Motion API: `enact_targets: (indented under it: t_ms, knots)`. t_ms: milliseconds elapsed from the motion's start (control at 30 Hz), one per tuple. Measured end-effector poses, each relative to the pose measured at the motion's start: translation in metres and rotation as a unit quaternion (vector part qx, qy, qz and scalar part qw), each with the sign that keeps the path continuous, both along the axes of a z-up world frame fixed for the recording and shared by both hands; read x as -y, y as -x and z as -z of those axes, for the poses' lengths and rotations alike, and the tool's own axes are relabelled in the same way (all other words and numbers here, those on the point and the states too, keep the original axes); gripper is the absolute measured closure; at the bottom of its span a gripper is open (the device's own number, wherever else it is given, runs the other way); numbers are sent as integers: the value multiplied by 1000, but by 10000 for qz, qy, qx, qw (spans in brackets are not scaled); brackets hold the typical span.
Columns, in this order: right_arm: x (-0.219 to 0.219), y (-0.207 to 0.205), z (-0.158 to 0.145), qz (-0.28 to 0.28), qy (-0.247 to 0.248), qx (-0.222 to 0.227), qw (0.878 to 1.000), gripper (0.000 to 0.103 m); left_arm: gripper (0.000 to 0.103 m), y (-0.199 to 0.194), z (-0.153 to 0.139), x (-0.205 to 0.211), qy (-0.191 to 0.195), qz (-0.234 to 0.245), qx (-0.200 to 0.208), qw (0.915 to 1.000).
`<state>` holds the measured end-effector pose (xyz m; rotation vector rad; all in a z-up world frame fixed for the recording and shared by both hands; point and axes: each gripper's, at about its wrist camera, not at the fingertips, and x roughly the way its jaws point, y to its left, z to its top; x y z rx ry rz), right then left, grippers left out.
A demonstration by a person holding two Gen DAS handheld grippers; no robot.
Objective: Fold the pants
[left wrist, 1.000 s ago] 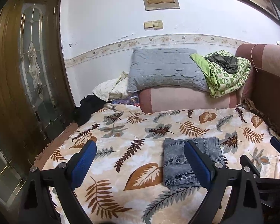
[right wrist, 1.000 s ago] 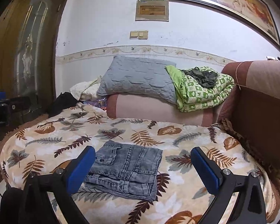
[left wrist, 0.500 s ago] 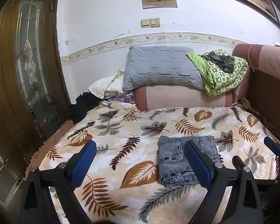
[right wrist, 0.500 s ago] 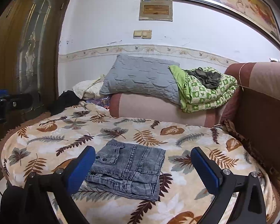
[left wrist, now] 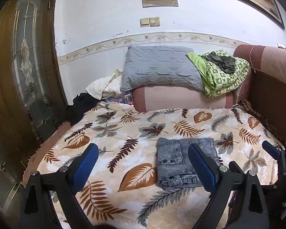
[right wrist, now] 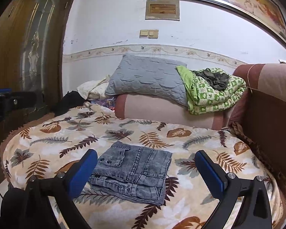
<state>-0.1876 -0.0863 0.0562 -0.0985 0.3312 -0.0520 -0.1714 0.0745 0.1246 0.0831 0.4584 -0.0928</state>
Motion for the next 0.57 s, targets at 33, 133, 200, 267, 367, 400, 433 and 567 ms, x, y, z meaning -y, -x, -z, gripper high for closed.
enact_targets:
  t_ms: [33,133,200,267,367,400,433,567]
  knots:
    - [0,0,0,-8,6,-5,10000,0,8,0,0,1,-7,10,-8,10000]
    - [1,-1,1,-29,7,-14,10000,0,8,0,1,2,0,22,-30,10000]
    - [1,-1,2,-51,6,-39,10000,0,8,0,1,3,-6,39,-29,10000]
    - [1,-3,4,-61,4,-75,10000,0,8,-1,2,4,42,128,-94,9999]
    - [2,-4,7,-78,-51,-123,9999,0,8,-3,3,4,150,210,-144,9996]
    - [3,-5,8,-73,-81,-141,9998,0,8,-3,4,4,183,226,-167,9994]
    - [4,-6,9,-62,-116,-158,9998,0,8,-4,4,4,198,230,-169,9994]
    - [13,-8,11,19,-260,-204,9995,0,8,-4,6,3,200,177,-86,9996]
